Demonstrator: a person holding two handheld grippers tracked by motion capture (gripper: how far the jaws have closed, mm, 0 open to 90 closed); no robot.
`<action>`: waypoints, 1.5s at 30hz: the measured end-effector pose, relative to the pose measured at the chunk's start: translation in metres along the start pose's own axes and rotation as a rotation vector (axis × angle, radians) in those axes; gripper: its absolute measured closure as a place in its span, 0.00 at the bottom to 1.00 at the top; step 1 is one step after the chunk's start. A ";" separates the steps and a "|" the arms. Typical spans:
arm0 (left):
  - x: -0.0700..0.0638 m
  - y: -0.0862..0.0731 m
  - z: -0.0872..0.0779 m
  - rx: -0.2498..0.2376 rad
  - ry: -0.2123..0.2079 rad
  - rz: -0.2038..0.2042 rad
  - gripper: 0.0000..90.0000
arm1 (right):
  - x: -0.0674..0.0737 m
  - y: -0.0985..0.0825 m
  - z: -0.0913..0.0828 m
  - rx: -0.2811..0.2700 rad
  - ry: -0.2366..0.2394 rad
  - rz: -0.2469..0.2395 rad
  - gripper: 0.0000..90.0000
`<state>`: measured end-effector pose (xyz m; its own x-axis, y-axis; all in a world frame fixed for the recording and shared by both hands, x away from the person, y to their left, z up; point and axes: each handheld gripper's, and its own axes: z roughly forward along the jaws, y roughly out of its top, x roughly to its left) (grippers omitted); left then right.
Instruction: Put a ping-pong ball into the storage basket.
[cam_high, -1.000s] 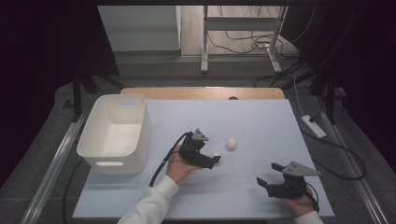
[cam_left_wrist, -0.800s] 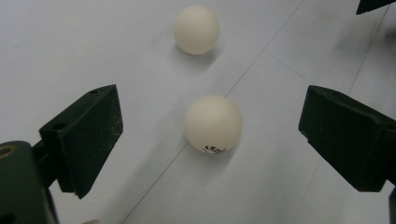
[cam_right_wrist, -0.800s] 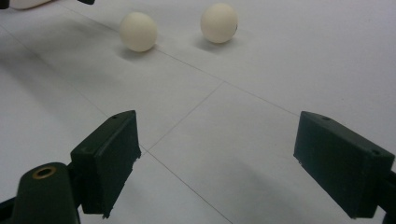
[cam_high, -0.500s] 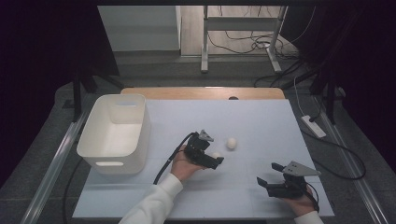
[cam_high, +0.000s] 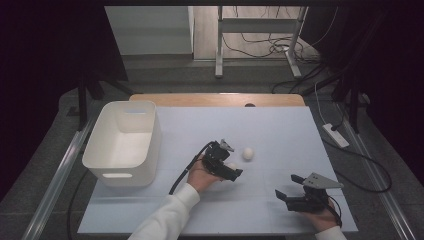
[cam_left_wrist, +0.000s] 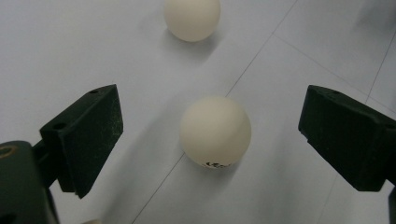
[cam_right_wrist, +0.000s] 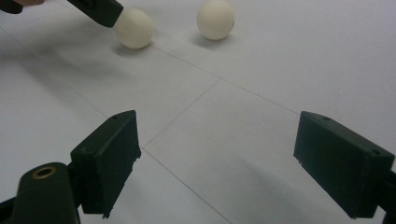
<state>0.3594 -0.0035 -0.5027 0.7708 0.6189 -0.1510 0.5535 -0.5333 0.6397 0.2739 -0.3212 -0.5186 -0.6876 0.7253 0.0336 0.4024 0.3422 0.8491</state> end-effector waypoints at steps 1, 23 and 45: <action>0.000 0.000 0.001 0.004 0.000 -0.001 0.08 | 0.000 0.000 0.000 0.000 0.000 0.000 0.16; -0.001 -0.003 0.012 0.076 -0.008 0.038 0.23 | 0.000 0.000 0.000 0.003 -0.002 0.001 0.16; -0.001 -0.005 0.013 0.068 -0.025 0.050 0.55 | -0.001 0.000 -0.001 0.003 -0.009 -0.002 0.16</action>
<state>0.3597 -0.0088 -0.5155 0.8050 0.5767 -0.1393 0.5337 -0.6014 0.5945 0.2739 -0.3225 -0.5187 -0.6828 0.7301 0.0265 0.4028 0.3459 0.8474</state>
